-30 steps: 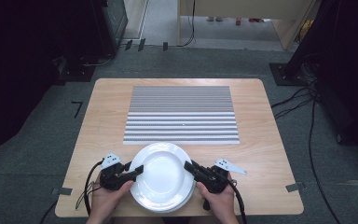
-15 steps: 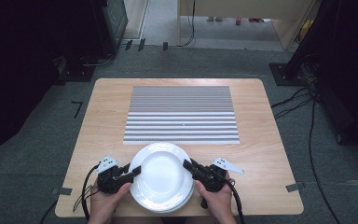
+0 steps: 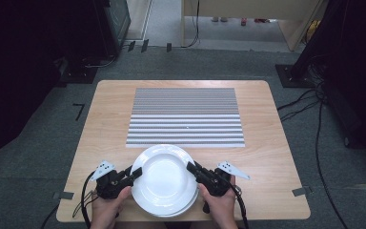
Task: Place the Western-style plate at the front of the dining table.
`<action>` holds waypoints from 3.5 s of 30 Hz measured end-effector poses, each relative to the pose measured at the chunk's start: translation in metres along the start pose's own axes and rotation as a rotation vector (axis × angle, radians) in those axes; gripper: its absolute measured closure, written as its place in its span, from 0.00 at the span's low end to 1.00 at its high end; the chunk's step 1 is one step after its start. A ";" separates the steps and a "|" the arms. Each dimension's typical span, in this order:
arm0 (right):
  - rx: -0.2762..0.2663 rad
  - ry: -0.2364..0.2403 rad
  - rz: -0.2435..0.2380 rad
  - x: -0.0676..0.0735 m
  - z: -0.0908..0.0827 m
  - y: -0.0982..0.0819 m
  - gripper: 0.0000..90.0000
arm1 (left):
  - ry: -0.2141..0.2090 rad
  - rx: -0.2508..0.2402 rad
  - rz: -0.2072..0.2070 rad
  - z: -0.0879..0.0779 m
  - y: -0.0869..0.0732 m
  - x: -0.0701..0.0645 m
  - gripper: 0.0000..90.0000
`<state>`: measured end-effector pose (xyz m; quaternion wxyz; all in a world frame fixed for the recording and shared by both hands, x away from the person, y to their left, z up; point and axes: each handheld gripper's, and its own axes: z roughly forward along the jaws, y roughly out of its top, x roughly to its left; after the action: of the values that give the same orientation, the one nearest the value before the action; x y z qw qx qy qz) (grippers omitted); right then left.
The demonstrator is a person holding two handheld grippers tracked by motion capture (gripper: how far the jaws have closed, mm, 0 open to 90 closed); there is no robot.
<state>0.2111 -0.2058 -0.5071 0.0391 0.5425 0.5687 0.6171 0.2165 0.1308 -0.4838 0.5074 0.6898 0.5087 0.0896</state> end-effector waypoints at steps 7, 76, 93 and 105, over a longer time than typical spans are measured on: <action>-0.020 -0.002 0.019 -0.001 -0.001 0.001 0.87 | -0.018 -0.010 -0.018 -0.001 0.001 -0.001 0.77; -0.090 -0.023 0.008 -0.039 0.040 0.140 0.86 | -0.129 -0.066 -0.049 0.086 0.133 0.006 0.82; -0.044 -0.069 0.062 -0.081 0.080 0.165 0.85 | -0.099 0.014 -0.094 0.146 0.164 0.032 0.82; -0.006 -0.117 0.102 -0.112 0.109 0.171 0.85 | -0.061 0.078 -0.149 0.185 0.167 0.052 0.80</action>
<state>0.4316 -0.2682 -0.4758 0.0422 0.6057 0.5350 0.5874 0.4615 0.0645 -0.4590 0.5006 0.6718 0.5459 0.0108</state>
